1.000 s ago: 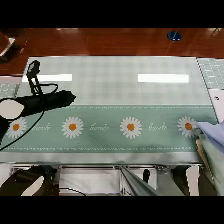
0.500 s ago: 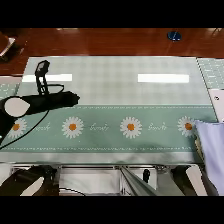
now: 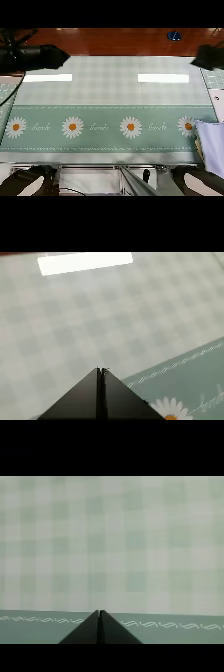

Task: Fold the shirts.

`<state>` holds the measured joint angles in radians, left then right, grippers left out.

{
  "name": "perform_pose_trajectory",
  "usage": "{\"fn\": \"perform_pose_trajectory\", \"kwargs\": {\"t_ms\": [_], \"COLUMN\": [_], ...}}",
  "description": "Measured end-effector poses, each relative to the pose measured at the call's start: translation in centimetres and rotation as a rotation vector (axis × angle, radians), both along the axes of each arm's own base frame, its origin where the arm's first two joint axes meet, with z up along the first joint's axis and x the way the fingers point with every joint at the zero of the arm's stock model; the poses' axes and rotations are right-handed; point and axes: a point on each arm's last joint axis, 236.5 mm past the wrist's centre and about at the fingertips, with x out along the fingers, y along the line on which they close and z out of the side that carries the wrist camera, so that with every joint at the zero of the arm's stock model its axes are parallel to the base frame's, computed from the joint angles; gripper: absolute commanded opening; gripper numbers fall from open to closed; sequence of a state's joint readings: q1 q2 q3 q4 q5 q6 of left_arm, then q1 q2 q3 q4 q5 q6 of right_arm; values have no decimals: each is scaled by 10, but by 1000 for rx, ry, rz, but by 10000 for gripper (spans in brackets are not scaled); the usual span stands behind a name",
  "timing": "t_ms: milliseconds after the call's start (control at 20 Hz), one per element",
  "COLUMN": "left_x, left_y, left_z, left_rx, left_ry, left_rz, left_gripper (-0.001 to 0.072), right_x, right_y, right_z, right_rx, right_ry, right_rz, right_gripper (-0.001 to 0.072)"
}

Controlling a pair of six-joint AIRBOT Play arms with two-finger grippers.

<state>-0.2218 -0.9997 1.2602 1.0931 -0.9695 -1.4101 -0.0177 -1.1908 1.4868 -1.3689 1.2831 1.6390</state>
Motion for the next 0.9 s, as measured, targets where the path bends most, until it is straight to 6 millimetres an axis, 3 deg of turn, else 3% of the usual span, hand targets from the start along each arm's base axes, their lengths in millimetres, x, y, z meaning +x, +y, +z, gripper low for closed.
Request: {"fn": "perform_pose_trajectory", "kwargs": {"t_ms": [150,300,550,900], "left_x": [0,1,10,11], "left_y": [24,46,59,63], "left_z": [-77,-123,-142,-147], "left_rx": [151,227,257,271], "left_ry": [144,242,251,260], "left_rz": [40,82,126,132], "left_gripper": [15,16,16,16], "right_x": [7,5,4,4], "right_y": [32,39,38,36], "right_z": [-67,-111,-132,-137], "right_rx": [-162,-232,-276,-289], "right_ry": [135,228,268,277], "right_rz": [93,88,65,54], "right_gripper": [21,21,21,21]}}
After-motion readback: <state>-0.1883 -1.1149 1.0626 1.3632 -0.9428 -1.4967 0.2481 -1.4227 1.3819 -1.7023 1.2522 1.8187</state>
